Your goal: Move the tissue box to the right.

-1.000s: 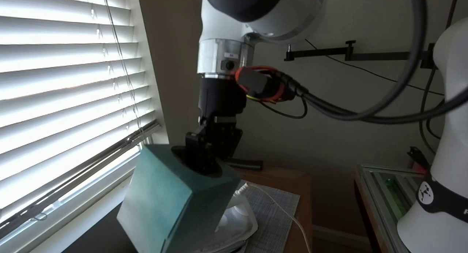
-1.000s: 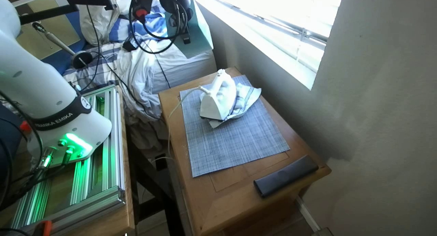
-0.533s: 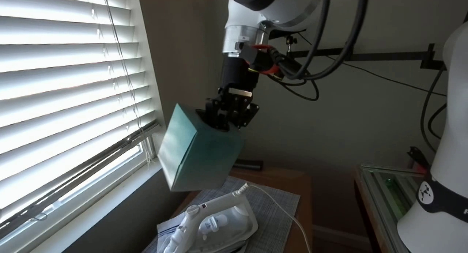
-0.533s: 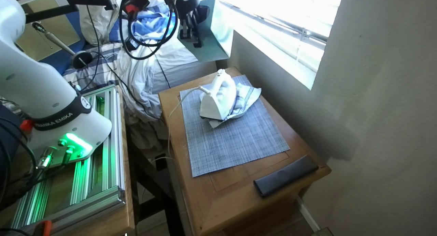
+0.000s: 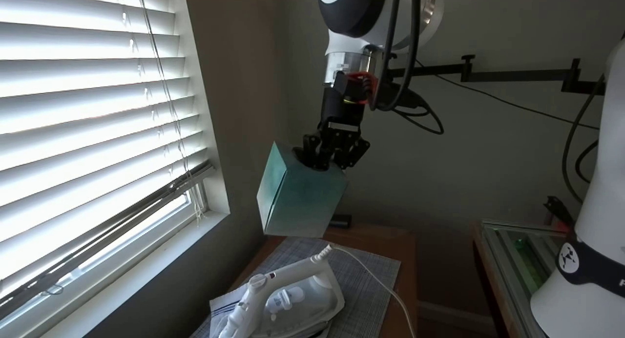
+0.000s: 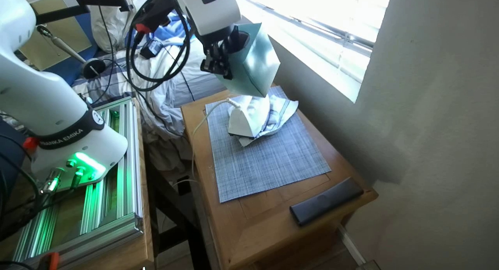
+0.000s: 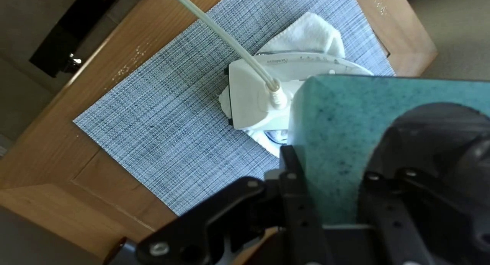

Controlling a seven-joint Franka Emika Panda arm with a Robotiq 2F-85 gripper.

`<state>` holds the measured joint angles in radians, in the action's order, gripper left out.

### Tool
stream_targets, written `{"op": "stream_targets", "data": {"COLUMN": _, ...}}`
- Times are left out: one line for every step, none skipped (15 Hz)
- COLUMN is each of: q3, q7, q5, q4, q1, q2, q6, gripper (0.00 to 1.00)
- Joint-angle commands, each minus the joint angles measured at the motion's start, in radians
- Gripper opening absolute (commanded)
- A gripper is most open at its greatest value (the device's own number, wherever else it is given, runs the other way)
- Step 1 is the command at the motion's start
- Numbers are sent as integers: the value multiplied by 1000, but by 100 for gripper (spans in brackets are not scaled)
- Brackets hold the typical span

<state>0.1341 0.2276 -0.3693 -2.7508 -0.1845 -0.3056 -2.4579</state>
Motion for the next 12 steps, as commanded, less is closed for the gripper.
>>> {"op": "stream_targets", "data": {"q3": 7, "q7": 7, "q5": 6, "q4": 1, "q1": 7, "q2": -2, "q6": 2, "gripper": 6}}
{"op": "stream_targets", "data": {"q3": 7, "q7": 8, "q5": 5, "q4": 1, "q1": 7, "q2": -2, "q6": 2, "gripper": 1}}
{"op": "stream_targets", "data": {"q3": 6, "q7": 54, "q5": 7, "q4": 15, "q1": -8, "q2": 20, "q6": -16, "gripper": 1}}
{"op": "stream_targets", "data": {"q3": 6, "q7": 96, "q5": 11, "q4": 23, "q1": -22, "q2": 33, "q6": -31, "gripper": 1}}
{"op": "stream_targets", "data": {"q3": 10, "q7": 147, "q5": 20, "q4": 38, "q1": -42, "q2": 46, "q6": -22, "gripper": 1}}
{"op": "stream_targets", "data": {"q3": 10, "q7": 192, "q5": 33, "q4": 48, "q1": -60, "q2": 61, "q6": -38, "gripper": 1}}
{"op": "stream_targets", "data": {"q3": 11, "q7": 234, "q5": 54, "q4": 59, "q1": -82, "q2": 80, "q6": -51, "gripper": 1}}
{"op": "stream_targets", "data": {"q3": 9, "q7": 279, "q5": 78, "q4": 67, "q1": -103, "q2": 99, "q6": -63, "gripper": 1}}
{"op": "stream_targets", "data": {"q3": 5, "q7": 331, "q5": 113, "q4": 75, "q1": -125, "q2": 118, "q6": -76, "gripper": 1}}
{"op": "stream_targets", "data": {"q3": 2, "q7": 389, "q5": 156, "q4": 86, "q1": -147, "q2": 148, "q6": -89, "gripper": 1}}
{"op": "stream_targets", "data": {"q3": 0, "q7": 445, "q5": 197, "q4": 94, "q1": -164, "q2": 172, "q6": -95, "gripper": 1}}
{"op": "stream_targets", "data": {"q3": 1, "q7": 507, "q5": 243, "q4": 103, "q1": -177, "q2": 198, "q6": -101, "gripper": 1}}
